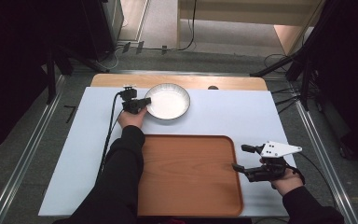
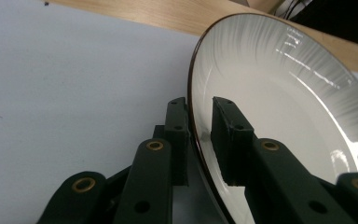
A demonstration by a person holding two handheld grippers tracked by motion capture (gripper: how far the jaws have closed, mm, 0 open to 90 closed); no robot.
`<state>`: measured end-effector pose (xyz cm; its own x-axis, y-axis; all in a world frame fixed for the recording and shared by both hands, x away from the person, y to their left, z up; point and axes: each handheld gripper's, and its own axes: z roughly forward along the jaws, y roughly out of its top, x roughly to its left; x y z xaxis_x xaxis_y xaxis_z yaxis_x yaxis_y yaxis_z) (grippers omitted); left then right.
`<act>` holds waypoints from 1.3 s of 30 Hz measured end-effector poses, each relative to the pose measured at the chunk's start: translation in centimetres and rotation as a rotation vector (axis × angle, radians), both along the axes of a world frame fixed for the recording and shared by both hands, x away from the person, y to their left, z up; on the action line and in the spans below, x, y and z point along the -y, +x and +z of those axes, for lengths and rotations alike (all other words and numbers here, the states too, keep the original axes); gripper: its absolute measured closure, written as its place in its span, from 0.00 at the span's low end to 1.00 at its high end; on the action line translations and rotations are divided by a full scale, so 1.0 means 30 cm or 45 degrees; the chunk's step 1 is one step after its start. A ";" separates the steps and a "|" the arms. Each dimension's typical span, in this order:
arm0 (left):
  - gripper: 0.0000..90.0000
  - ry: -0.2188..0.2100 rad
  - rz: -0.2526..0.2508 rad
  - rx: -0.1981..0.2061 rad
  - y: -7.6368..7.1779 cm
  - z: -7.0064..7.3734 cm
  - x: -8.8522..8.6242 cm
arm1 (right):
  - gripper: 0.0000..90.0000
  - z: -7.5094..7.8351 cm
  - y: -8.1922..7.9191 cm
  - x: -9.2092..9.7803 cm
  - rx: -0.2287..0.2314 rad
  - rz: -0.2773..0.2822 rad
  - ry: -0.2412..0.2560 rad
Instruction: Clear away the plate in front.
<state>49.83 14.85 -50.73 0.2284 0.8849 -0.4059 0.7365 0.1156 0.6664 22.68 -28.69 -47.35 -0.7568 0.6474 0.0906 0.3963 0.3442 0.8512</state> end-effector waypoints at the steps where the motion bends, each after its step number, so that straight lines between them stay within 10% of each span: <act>1: 0.86 -0.014 0.008 -0.001 0.001 -0.002 0.001 | 0.24 -0.001 0.001 0.000 0.004 0.001 0.001; 26: 0.94 -0.310 0.060 -0.046 0.011 0.022 -0.049 | 0.25 -0.003 -0.002 0.014 0.013 0.003 -0.013; 39: 0.94 -0.325 0.034 -0.047 -0.012 0.065 -0.090 | 0.25 -0.002 -0.001 0.012 0.015 0.001 -0.022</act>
